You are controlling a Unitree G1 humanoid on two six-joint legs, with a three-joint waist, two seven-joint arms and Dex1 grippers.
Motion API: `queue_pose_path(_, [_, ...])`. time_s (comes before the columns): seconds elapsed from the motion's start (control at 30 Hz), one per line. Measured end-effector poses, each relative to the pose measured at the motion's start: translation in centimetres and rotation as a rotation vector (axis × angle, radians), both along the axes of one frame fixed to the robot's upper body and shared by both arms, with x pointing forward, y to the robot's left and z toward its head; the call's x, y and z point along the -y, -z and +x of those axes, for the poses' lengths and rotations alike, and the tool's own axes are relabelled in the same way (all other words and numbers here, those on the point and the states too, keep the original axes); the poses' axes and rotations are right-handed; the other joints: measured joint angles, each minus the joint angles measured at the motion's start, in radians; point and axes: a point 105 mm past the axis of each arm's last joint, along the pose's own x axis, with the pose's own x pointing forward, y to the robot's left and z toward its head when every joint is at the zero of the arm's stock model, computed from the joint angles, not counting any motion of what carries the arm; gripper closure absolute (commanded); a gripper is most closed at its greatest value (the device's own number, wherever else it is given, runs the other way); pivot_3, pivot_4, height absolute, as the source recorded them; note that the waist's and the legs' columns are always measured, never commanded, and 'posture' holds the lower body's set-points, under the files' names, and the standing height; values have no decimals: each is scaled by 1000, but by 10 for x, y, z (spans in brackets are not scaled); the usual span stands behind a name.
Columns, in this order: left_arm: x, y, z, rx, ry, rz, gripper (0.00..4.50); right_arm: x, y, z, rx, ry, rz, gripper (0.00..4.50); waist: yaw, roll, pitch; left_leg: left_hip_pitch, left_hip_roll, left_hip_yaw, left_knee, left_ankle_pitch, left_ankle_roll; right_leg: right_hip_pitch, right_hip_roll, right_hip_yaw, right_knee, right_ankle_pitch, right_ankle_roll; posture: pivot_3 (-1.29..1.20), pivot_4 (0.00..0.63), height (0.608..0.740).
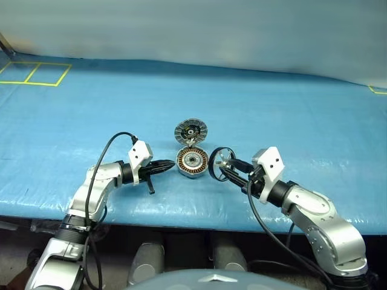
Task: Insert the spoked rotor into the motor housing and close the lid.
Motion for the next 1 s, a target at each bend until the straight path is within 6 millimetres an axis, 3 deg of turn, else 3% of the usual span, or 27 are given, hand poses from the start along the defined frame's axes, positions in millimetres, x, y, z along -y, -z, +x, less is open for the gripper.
queue_pose_path(0.17, [-1, -2, -1, 12, -12, -36, 4500, -11, -5, 11, -39, -49, 203, 2916, -4, 1, 0, 1, 0, 0, 0, 0, 0, 0, 0, 0, 1, 0, 0, 0, 150, 740])
queue_pose_path(0.37, [-3, -4, -1, -23, -24, -87, 4500, -19, 0, 26, -75, -89, 254, 2916, -3, 1, 1, 0, 0, 0, -1, 0, 0, 0, 0, 0, 1, 0, 0, 0, 150, 740])
queue_pose_path(0.6, [-2, -3, -4, -44, -24, -105, 4500, -39, 7, 37, -104, -154, 239, 2916, -6, 1, 1, 1, 0, 0, 0, 0, 0, 0, 0, 0, 1, 0, 0, 0, 150, 740])
queue_pose_path(0.73, [-1, -3, -5, -44, -24, -106, 4500, -44, 20, 41, -137, -154, 195, 2916, -5, 1, 1, 1, 0, 0, 0, 0, 0, 0, 0, 0, 1, 0, 0, 0, 150, 740])
queue_pose_path(1.0, [-4, 1, -7, -58, -40, -100, 4500, -47, 19, 43, -92, -164, 127, 2916, -8, 2, 1, 1, 0, 0, 0, 0, 0, 0, 0, 0, 1, 0, 0, 0, 150, 740])
